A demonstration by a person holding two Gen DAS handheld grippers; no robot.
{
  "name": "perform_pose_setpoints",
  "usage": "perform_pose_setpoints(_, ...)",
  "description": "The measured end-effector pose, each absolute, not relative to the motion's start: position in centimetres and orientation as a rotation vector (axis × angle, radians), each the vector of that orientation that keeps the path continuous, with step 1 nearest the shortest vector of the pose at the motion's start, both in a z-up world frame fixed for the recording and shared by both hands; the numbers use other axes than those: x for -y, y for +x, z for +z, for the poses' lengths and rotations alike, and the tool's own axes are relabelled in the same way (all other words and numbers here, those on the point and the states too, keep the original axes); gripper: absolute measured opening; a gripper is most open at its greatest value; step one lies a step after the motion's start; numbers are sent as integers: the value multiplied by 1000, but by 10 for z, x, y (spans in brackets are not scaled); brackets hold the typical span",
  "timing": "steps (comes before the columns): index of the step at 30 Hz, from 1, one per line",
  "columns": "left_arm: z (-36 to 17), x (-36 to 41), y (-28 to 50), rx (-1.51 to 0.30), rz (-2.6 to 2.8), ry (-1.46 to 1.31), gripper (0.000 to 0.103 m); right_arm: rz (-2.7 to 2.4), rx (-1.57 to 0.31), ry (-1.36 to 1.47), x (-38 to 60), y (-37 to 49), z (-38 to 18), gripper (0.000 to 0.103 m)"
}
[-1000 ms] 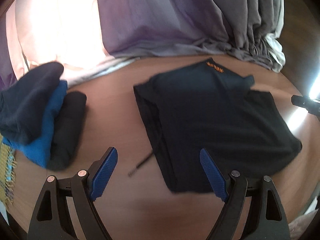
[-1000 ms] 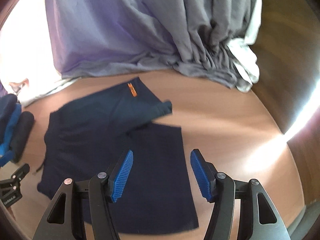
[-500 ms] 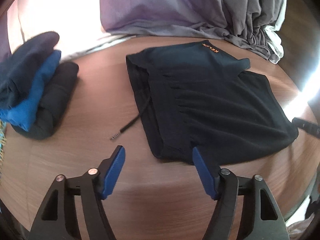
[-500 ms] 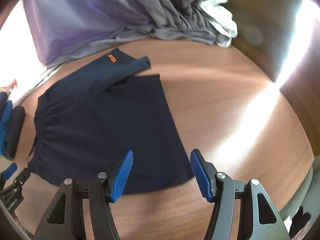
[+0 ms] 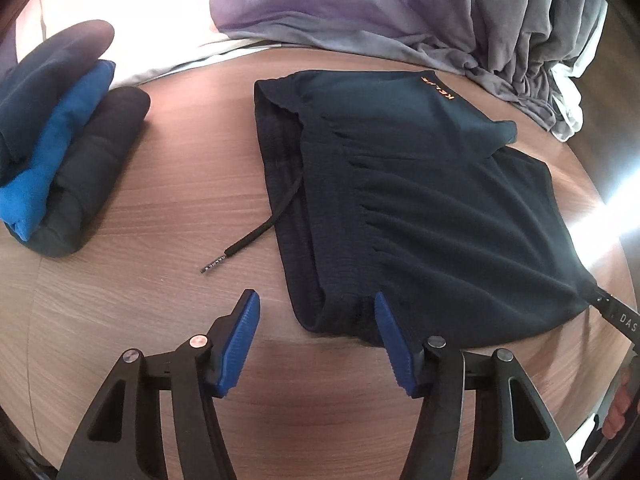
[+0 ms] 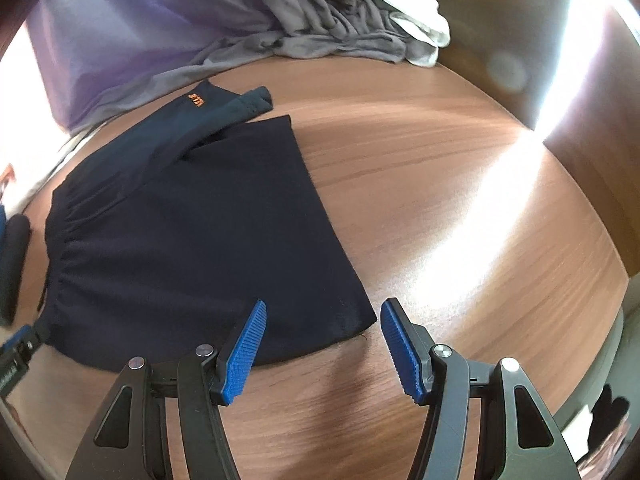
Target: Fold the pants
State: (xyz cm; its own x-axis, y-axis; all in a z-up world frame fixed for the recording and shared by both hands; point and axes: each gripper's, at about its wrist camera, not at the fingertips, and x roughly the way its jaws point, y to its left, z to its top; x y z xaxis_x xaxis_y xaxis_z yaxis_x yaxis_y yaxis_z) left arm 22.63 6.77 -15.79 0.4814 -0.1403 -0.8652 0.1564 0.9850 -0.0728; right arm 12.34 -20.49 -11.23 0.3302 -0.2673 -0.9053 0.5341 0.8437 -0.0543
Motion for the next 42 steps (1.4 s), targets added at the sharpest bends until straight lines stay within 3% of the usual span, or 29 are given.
perform_pose_setpoints(9,-165,-68,231,-1083,-183,13,56,-538,-1147,293,205,127,-121,59)
perform_pose_setpoints(14,-167,-67,231,-1090,-206,-6,42,-538,-1157,301,207,128,-124,52)
perform_pose_setpoints(16,-166,-66,231,-1088,-207,0,39,-536,-1153,305,208,127,-124,47)
perform_pose_setpoints(18,-165,-64,230,-1080,-204,11,36,-539,-1148,306,209,127,-124,35)
perform_pose_setpoints(24,-159,-64,229,-1068,-200,25,29,-501,-1136,327,209,126,-120,12)
perform_pose_setpoints(30,-144,-65,226,-1042,-200,2,16,-502,-1071,306,204,128,-94,9)
perform_pose_setpoints(42,-86,-72,222,-869,-211,-31,15,-445,-906,306,198,138,-32,8)
